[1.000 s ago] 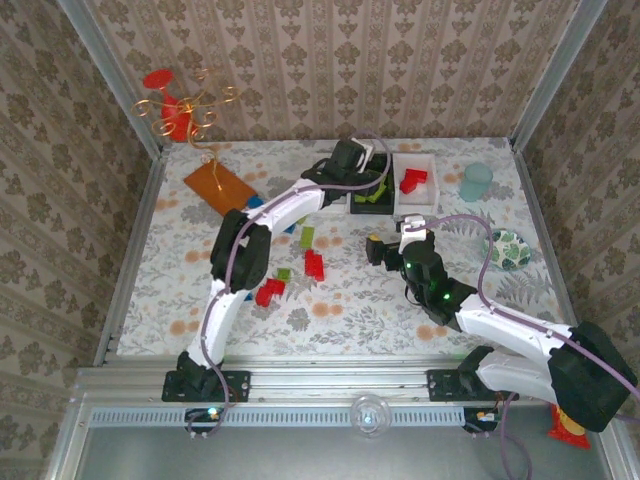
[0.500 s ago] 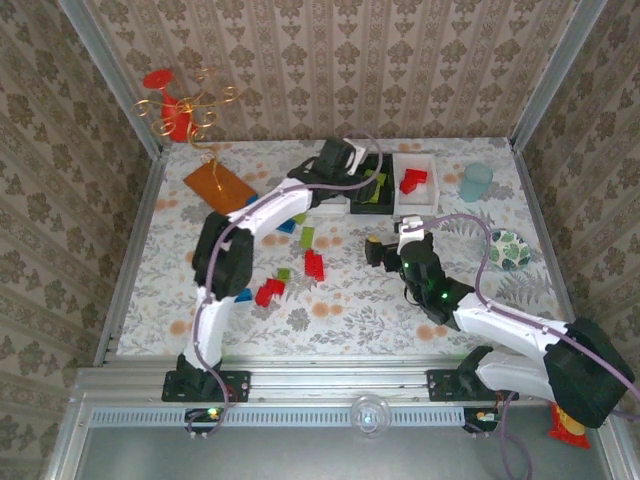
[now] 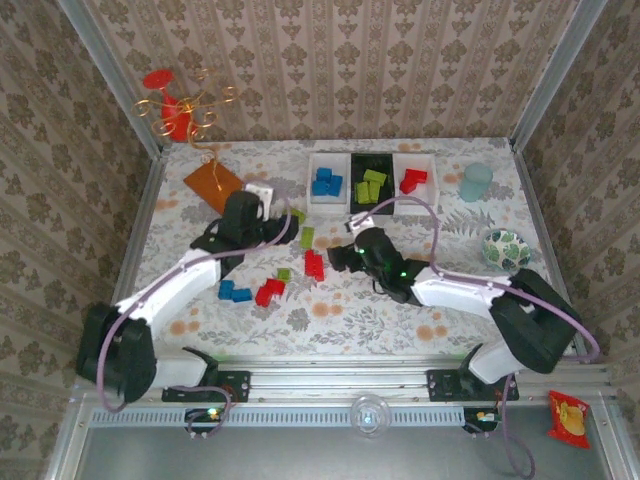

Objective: Sort the legos into containers by color
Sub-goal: Pick up the lego from the center of the table.

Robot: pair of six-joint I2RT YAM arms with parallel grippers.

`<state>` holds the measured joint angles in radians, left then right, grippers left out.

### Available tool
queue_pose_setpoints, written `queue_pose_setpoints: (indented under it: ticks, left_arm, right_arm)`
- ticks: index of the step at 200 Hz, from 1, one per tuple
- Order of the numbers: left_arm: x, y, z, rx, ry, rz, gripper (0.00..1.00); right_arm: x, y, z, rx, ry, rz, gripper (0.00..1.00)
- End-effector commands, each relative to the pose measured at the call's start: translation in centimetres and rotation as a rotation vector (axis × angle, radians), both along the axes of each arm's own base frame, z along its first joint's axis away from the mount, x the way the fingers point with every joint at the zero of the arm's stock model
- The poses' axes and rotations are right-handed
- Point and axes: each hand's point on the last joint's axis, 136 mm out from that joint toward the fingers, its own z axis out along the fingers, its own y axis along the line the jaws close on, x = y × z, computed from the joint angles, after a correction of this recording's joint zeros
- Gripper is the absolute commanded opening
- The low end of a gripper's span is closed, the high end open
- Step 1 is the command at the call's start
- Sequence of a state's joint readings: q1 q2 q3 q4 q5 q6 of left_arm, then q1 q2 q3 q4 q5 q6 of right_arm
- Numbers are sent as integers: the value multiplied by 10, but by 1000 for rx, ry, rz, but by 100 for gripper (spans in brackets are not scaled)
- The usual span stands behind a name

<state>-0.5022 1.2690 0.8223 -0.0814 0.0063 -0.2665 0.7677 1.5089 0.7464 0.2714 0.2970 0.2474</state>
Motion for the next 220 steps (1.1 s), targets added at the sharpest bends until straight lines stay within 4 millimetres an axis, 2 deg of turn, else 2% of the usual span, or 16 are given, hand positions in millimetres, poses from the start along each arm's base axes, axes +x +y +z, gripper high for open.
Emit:
queue_pose_setpoints:
  ticks: [1,19,46,64,96,172,220]
  left_arm:
    - [-21,20,-18,-8,36,48,87]
    - [-33,23,-29,-24,37,25,87]
    - [-37,19,-38,-40,46,-29,88]
    - [-36,24,-45,-54,75,-35,89]
    - [-38,26,-51,-64,78,-25,89]
    - [-39,31,-50,-47,77,-11,89]
    - [-40,32,-47,-47,68,-10,89]
  right_arm:
    - [-18,21,-28,-60,111,78,89]
    - [-32,33,-50,-53,171,94,86]
    - [-48,56,-70,-66,217,127,83]
    - [-49,63,-77,-56,234,117,80]
    - [-40,58,-91,-91,235,57,72]
    - [-17,39,-95,-132,168,-8,51]
    - [-9,60,-95,-94,126,112,44]
